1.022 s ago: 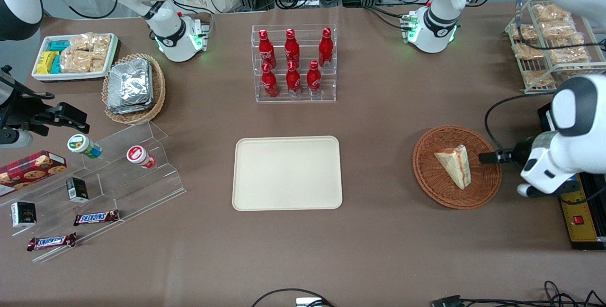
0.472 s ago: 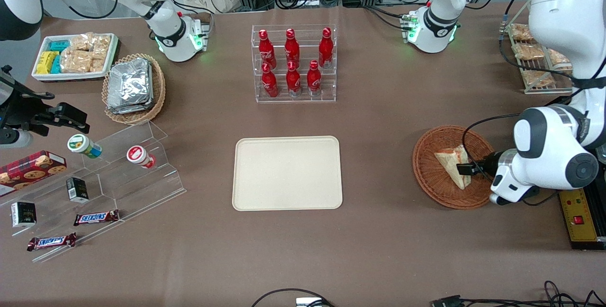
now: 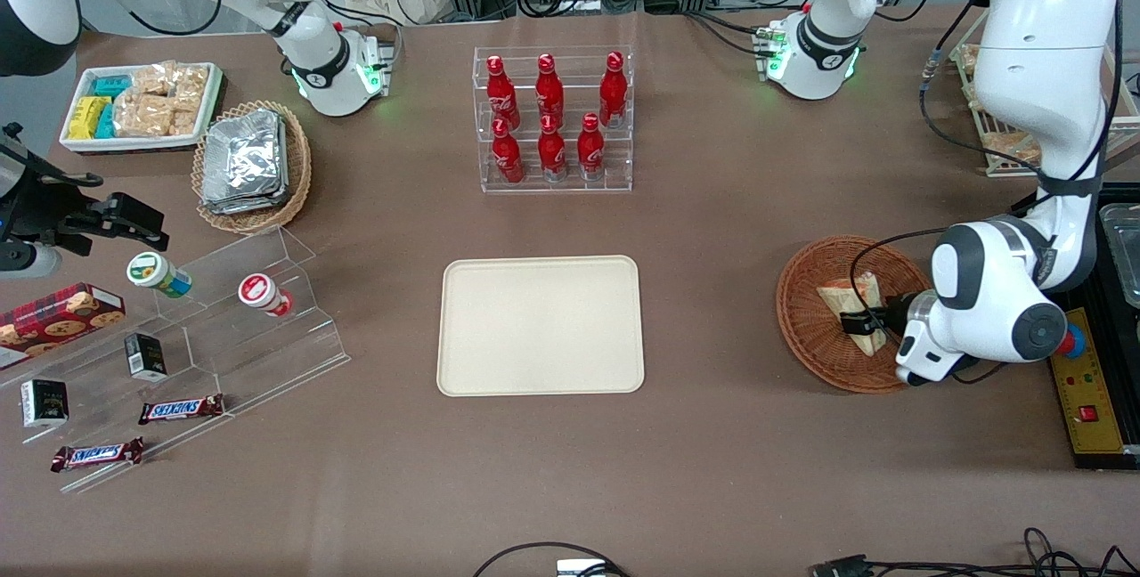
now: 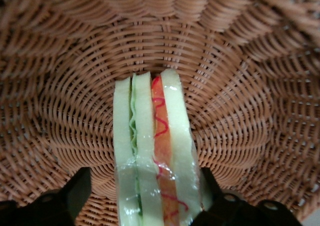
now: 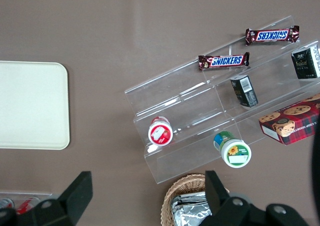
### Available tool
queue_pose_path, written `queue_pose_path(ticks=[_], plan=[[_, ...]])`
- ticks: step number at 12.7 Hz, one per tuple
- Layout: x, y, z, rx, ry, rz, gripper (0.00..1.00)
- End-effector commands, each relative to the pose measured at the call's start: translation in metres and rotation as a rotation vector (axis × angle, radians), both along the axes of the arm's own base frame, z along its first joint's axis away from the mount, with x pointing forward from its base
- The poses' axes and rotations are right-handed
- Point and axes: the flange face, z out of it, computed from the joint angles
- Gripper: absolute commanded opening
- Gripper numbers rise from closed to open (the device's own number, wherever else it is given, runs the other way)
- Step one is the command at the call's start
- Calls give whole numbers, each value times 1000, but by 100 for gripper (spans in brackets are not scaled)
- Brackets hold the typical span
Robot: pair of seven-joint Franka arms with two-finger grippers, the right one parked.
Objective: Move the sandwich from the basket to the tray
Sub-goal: 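Lower the open left gripper around the sandwich wedge, then close the left gripper on the sandwich and lift it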
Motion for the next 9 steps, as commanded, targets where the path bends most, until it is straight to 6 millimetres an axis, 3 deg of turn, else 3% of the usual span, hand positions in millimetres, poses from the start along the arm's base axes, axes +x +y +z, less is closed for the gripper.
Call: queue_pose_path(ticks=[1,2,3,4,6,9], plan=[[-1,-4,6,-6,-16,17,31],[0,-5,11,-7,-23,15,7],[1,-6,18,-9,-28,11,0],[2,-11,31,-11,-42,3,0],[7,-43,80,-30,-85,-24,0],[30,-121,169,-105,-134,-1,0]])
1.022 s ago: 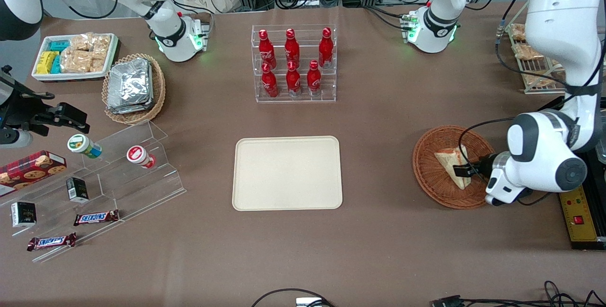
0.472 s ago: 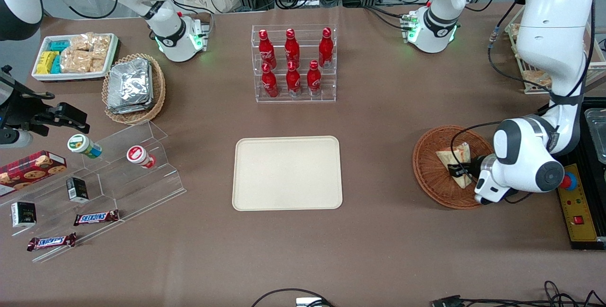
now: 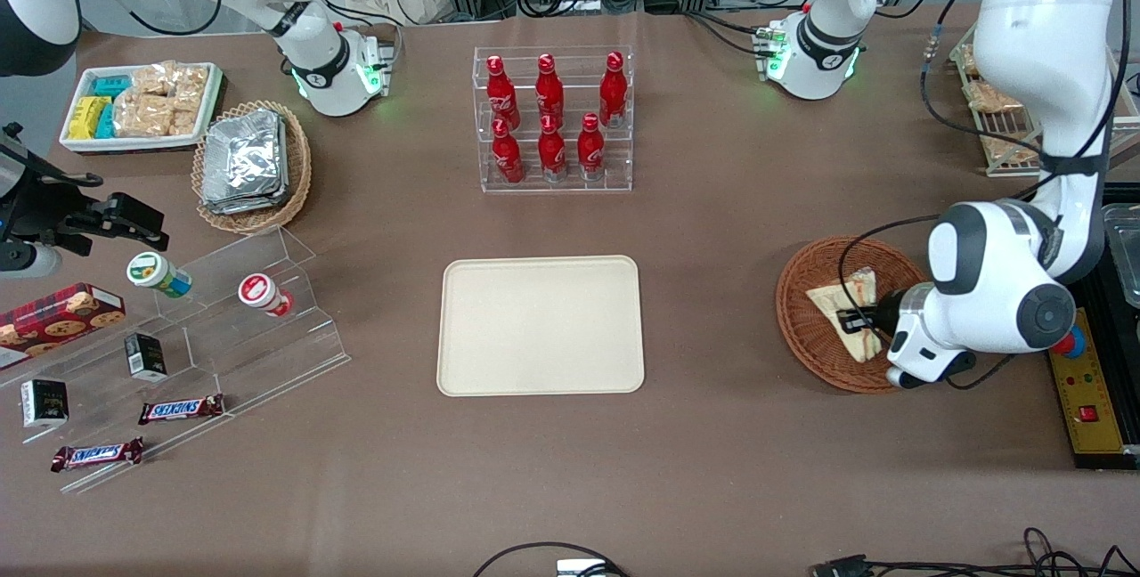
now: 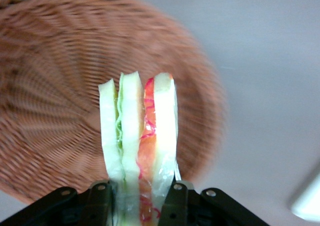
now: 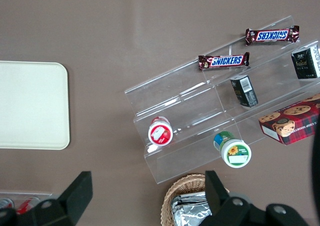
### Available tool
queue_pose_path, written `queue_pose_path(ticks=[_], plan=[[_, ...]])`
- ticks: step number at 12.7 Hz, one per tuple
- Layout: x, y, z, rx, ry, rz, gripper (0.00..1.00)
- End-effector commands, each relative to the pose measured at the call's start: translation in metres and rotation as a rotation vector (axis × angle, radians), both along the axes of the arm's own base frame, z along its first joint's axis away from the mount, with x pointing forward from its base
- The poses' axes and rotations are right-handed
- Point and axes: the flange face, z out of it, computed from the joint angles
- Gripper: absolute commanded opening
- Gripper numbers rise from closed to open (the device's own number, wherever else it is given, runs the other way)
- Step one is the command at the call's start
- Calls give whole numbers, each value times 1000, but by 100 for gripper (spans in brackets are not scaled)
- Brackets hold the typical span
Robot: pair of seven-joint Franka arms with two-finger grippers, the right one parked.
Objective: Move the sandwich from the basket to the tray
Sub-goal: 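Close the left gripper on the sandwich and lift it, then carry the held sandwich from the basket over the cream tray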
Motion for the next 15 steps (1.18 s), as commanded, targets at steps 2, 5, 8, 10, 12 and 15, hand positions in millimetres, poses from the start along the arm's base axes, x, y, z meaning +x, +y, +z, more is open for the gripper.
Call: queue_pose_path(ticks=[2,5,8,10,12,15], plan=[[17,-105,81,-70,-12,27,0],[-4,-209,68,-95,6,-75,0],[-8,-270,54,-114,6,-105,0],[-17,-304,27,-114,-4,-148,0],[-30,-331,-21,-74,-2,-257,0],[-48,-361,-89,-86,21,-300,0]])
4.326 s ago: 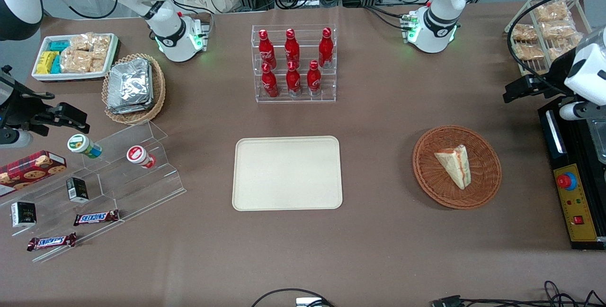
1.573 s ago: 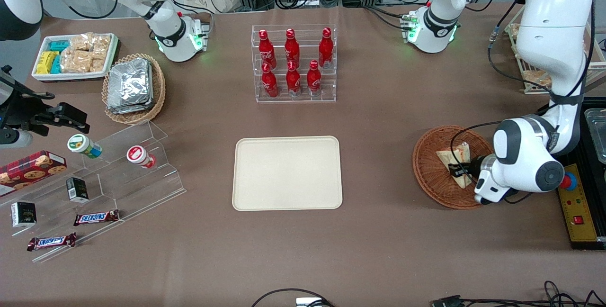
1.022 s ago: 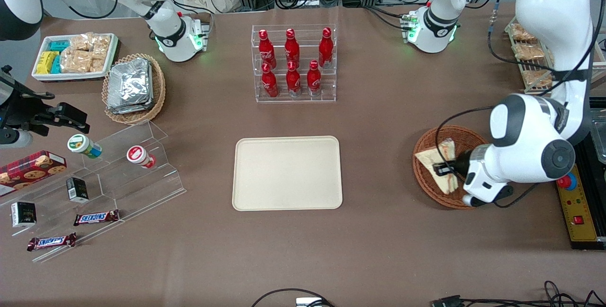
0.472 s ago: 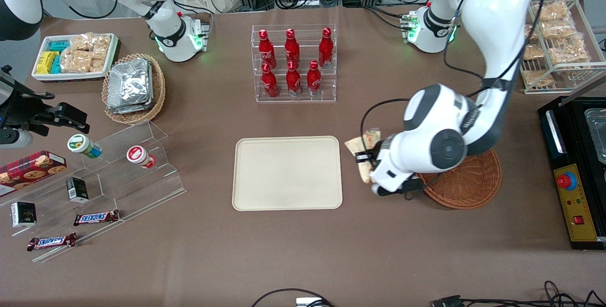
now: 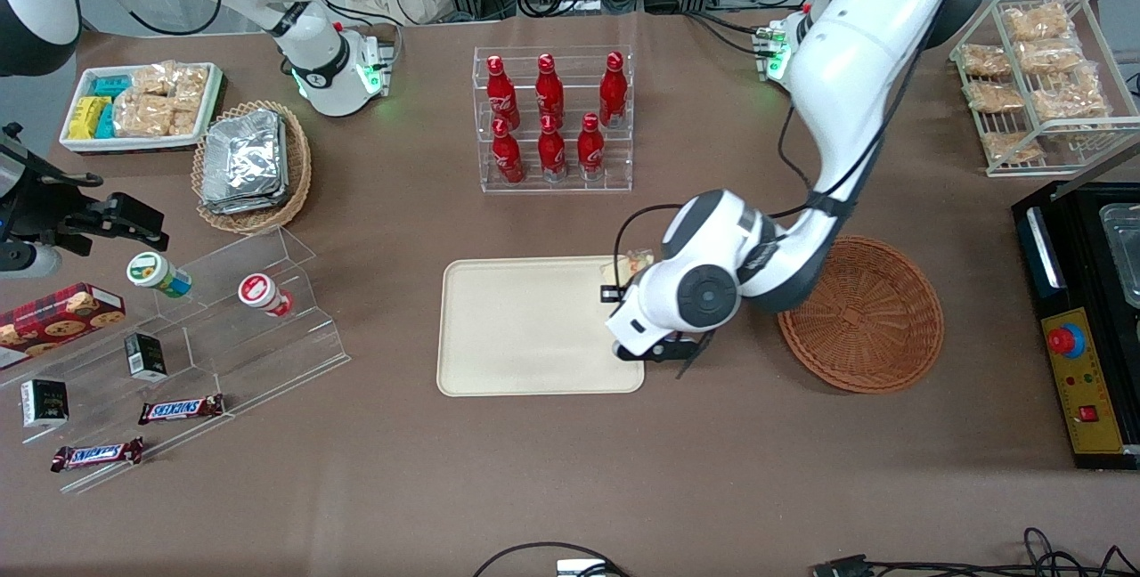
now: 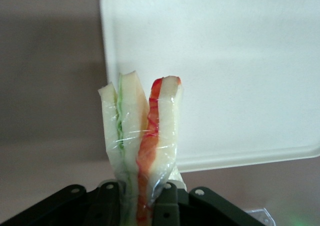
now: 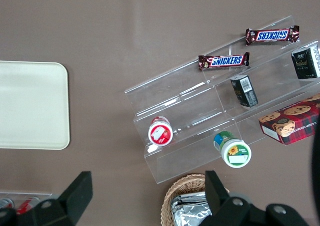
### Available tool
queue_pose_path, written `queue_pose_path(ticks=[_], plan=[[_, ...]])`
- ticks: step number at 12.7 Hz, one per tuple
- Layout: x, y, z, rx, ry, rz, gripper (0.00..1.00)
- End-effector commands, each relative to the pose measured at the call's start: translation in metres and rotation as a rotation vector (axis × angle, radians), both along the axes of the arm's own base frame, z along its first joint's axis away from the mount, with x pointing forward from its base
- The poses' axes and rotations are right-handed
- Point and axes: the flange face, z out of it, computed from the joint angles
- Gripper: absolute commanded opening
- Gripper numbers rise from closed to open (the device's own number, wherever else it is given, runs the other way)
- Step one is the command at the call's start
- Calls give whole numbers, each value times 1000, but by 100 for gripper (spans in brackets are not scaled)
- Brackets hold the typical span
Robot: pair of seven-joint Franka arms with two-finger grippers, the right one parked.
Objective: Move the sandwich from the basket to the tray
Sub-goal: 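Lower the sandwich onto the tray and open the left gripper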
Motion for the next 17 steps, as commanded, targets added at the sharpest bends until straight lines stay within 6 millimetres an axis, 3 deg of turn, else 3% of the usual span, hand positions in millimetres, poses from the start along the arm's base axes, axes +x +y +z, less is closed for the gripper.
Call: queue_pose_path(ticks=[1,4,5,6,7,9,10,11,14,17], plan=[[-3,-17,-45,-1,9,-45,0],[-14,-27,-65,35,-15,-113,0],[-14,-26,-67,37,-14,-111,15],[-13,-24,-68,37,-16,-115,92],[-10,-22,-65,33,-26,-111,100],[-1,-18,-53,28,-42,-79,100],[7,-8,-38,21,-48,-60,100],[23,13,-11,14,-66,-28,100],[43,82,89,31,-36,27,100],[46,185,201,89,-25,119,100]])
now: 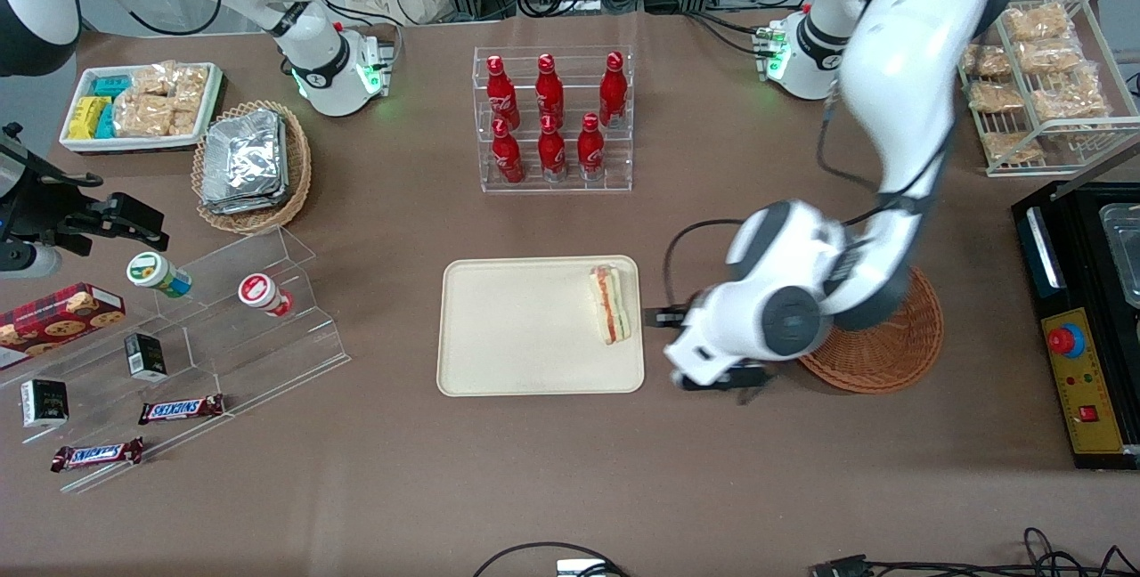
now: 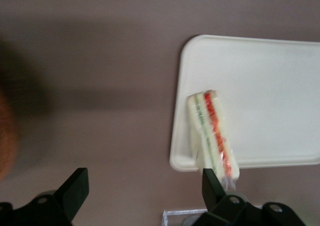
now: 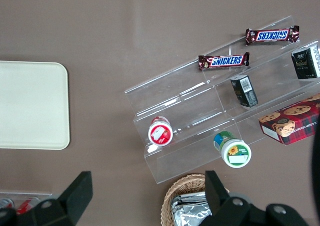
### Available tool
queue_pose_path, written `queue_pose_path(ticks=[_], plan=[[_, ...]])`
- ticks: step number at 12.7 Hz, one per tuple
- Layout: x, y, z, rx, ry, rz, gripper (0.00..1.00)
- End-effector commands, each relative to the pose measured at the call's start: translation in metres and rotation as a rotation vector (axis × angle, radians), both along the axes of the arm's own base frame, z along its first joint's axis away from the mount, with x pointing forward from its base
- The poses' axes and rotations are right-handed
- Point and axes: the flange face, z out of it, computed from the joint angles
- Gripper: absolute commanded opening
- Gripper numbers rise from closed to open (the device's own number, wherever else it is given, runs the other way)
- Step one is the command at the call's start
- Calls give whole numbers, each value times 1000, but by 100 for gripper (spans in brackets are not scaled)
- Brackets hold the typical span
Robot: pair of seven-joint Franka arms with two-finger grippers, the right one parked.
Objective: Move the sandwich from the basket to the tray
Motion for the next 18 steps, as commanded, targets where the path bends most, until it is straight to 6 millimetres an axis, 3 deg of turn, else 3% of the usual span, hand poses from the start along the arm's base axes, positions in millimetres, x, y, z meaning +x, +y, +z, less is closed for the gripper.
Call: queue_pose_path(ticks=[1,2,5,7,8,11,16,18], plan=[[-21,81,97,57,9,64,100],[-31,117,128,84,15,82,100],[-71,194,210,103,-15,-36,100],[-86,235,227,125,13,-54,100],[-87,251,218,117,40,-62,100],[-97,264,196,109,93,-93,100],[-106,260,205,129,60,-91,100],[-124,258,203,163,-9,-74,100]])
